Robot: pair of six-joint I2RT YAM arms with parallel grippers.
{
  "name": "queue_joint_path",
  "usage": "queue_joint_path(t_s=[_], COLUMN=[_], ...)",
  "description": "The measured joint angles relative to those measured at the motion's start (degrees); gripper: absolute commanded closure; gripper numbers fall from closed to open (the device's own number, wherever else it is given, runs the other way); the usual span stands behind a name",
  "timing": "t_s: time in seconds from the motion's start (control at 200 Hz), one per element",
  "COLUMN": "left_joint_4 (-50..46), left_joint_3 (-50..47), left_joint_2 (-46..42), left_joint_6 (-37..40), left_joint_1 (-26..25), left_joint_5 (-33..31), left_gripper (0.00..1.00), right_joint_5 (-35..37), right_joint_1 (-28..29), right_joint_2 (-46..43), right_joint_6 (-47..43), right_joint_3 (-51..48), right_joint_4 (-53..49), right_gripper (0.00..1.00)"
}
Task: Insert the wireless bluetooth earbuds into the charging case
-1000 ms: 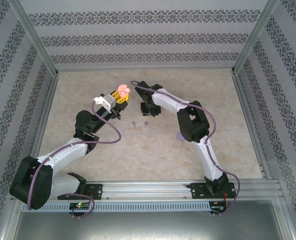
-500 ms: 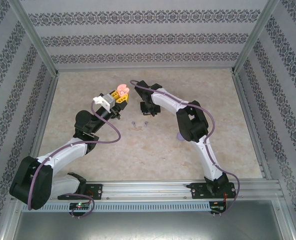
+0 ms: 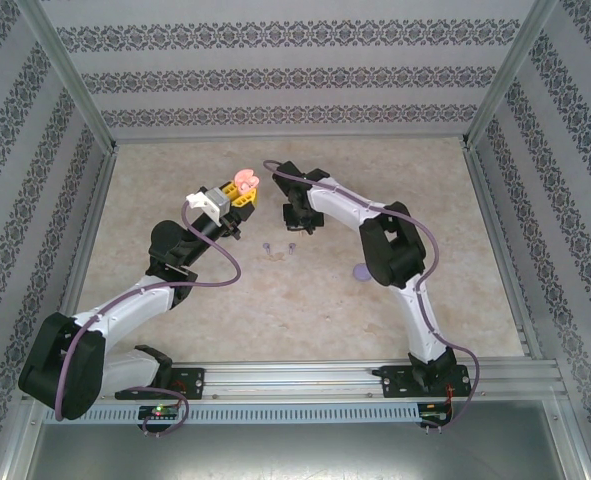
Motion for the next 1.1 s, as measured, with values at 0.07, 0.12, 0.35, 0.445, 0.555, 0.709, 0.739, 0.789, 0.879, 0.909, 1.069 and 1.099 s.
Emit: queue_joint_path(t_s=[0.07, 0.12, 0.35, 0.445, 0.555, 0.709, 0.739, 0.789, 0.879, 0.909, 1.069, 1.099], left_joint_4=[-0.61, -1.03, -4.17, -5.20, -6.45, -8.37, -8.72, -9.20, -10.27, -10.47, -11.15, -11.15], left_joint_3=[0.00, 0.04, 1.88, 2.84, 3.74, 4.39, 4.52, 4.59, 4.90, 4.98, 6.10, 6.40], left_joint_2=[-0.55, -1.05, -2.64, -2.80, -2.84, -2.95, -2.95, -2.95, -2.95, -2.95, -2.84, -2.73], left_joint_6=[0.00, 0.00, 0.04, 0.02, 0.07, 0.48, 0.68, 0.90, 1.38, 1.51, 1.81, 1.84], left_joint_1=[0.04, 0.13, 0.28, 0.28, 0.26, 0.02, -0.15, -0.42, -1.05, -1.31, -2.25, -2.43], left_joint_5=[0.61, 1.14, 4.57, 6.67, 9.11, 12.09, 12.46, 13.14, 13.92, 14.21, 14.82, 14.80], left_gripper=[1.00, 1.00, 1.00, 1.00, 1.00, 1.00, 1.00, 1.00, 1.00, 1.00, 1.00, 1.00], right_joint_5=[0.24, 0.44, 1.53, 1.99, 2.16, 2.38, 2.36, 2.36, 2.34, 2.25, 1.92, 1.92], right_joint_1=[-0.04, -0.33, -0.74, -0.72, -0.42, 2.10, 2.69, 4.04, 6.43, 7.34, 11.56, 12.31], right_joint_2=[-3.61, -6.78, -22.10, -28.39, -35.21, -43.25, -44.39, -46.58, -50.03, -51.19, -53.83, -54.05], right_joint_6=[-0.02, -0.02, -0.46, -1.03, -2.47, -5.01, -5.29, -6.12, -7.28, -7.76, -9.90, -10.38], right_joint_3=[-1.92, -3.41, -8.63, -10.23, -11.06, -11.39, -11.47, -12.13, -14.05, -14.86, -17.64, -18.21], right_joint_4=[0.96, 1.88, 5.79, 7.17, 8.92, 12.24, 12.85, 14.58, 17.51, 18.51, 22.77, 23.47], right_gripper=[0.82, 0.82, 0.82, 0.82, 0.82, 0.81, 0.81, 0.81, 0.80, 0.80, 0.80, 0.80])
